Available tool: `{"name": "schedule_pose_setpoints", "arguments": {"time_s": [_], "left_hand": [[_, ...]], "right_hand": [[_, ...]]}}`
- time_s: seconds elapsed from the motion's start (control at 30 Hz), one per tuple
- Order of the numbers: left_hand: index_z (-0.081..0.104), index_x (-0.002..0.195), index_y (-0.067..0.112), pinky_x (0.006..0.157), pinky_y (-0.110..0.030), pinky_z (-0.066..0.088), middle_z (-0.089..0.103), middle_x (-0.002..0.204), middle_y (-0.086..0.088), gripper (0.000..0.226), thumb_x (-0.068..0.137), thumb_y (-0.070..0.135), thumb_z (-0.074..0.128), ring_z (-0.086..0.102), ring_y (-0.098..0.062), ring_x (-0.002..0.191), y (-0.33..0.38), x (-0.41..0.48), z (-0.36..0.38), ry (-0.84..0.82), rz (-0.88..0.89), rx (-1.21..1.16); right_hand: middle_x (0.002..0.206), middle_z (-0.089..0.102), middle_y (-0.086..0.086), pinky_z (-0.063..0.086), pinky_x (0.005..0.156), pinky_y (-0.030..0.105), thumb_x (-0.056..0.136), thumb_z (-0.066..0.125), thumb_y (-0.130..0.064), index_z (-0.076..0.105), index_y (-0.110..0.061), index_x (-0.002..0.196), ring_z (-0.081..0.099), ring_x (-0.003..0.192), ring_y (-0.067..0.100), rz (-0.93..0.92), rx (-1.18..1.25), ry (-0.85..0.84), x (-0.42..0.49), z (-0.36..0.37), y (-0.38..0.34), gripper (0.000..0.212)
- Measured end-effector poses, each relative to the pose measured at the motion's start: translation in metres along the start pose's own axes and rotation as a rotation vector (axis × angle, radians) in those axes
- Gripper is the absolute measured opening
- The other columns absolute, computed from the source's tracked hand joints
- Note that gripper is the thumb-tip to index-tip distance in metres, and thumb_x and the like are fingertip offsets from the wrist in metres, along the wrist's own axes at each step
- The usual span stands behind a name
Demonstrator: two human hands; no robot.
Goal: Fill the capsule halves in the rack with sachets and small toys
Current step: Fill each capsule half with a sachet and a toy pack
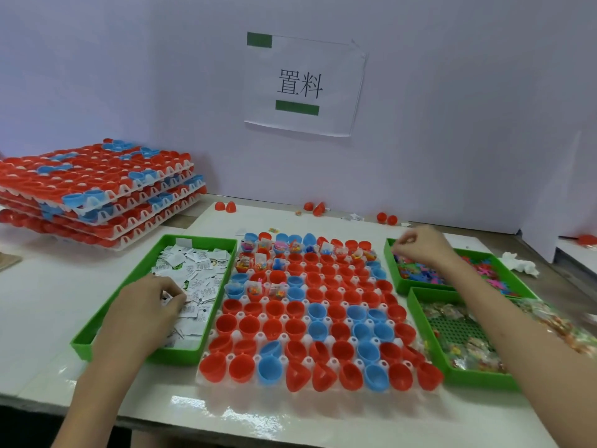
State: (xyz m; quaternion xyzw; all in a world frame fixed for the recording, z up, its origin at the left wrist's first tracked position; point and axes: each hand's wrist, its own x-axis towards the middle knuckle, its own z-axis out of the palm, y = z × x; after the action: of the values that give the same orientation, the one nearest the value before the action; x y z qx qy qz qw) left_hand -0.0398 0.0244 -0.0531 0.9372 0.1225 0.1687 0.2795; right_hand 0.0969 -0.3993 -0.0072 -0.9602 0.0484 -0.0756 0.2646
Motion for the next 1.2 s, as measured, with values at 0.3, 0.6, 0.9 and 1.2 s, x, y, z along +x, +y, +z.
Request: {"name": "schedule_pose_setpoints", "arguments": {"time_s": [0.3,0.6,0.9,1.2], "left_hand": [[0.065,0.084,0.016,0.081,-0.041,0.041,0.06,0.099,-0.005,0.011,0.095,0.017,0.062,0.056,-0.025,0.093,-0.002,0.005,0.001,0.134,0.019,-0.13],[0.063,0.096,0.02,0.062,-0.026,0.056,0.072,0.085,-0.004,0.01,0.099,0.027,0.056,0.068,-0.01,0.062,-0.001,0.005,-0.001,0.394,-0.023,-0.621],[0.074,0.095,0.021,0.083,-0.025,0.059,0.077,0.095,-0.005,0.033,0.07,0.043,0.074,0.074,-0.017,0.092,0.066,-0.028,-0.013,0.267,-0.001,-1.21],[0.08,0.084,0.022,0.069,-0.017,0.057,0.078,0.09,-0.005,0.017,0.068,0.021,0.073,0.075,-0.018,0.085,0.161,-0.074,0.004,0.094,-0.068,-1.547]], "right_hand": [[0.081,0.073,-0.004,0.049,0.067,0.025,0.079,0.082,-0.011,0.076,-0.023,0.067,0.065,0.081,0.011,0.054,0.01,-0.148,-0.013,-0.019,0.038,0.018],[0.077,0.075,0.005,0.06,0.075,0.037,0.077,0.081,0.0,0.075,-0.015,0.077,0.073,0.073,0.02,0.096,0.33,0.138,-0.016,-0.023,0.047,0.016],[0.082,0.073,0.008,0.058,0.075,0.039,0.076,0.077,0.006,0.074,-0.016,0.084,0.069,0.078,0.025,0.026,0.59,0.244,-0.027,-0.035,0.046,0.023],[0.095,0.077,0.0,0.058,0.075,0.023,0.083,0.072,0.0,0.076,-0.022,0.094,0.073,0.091,0.012,-0.141,1.068,0.259,-0.104,-0.039,-0.013,0.025]]}}
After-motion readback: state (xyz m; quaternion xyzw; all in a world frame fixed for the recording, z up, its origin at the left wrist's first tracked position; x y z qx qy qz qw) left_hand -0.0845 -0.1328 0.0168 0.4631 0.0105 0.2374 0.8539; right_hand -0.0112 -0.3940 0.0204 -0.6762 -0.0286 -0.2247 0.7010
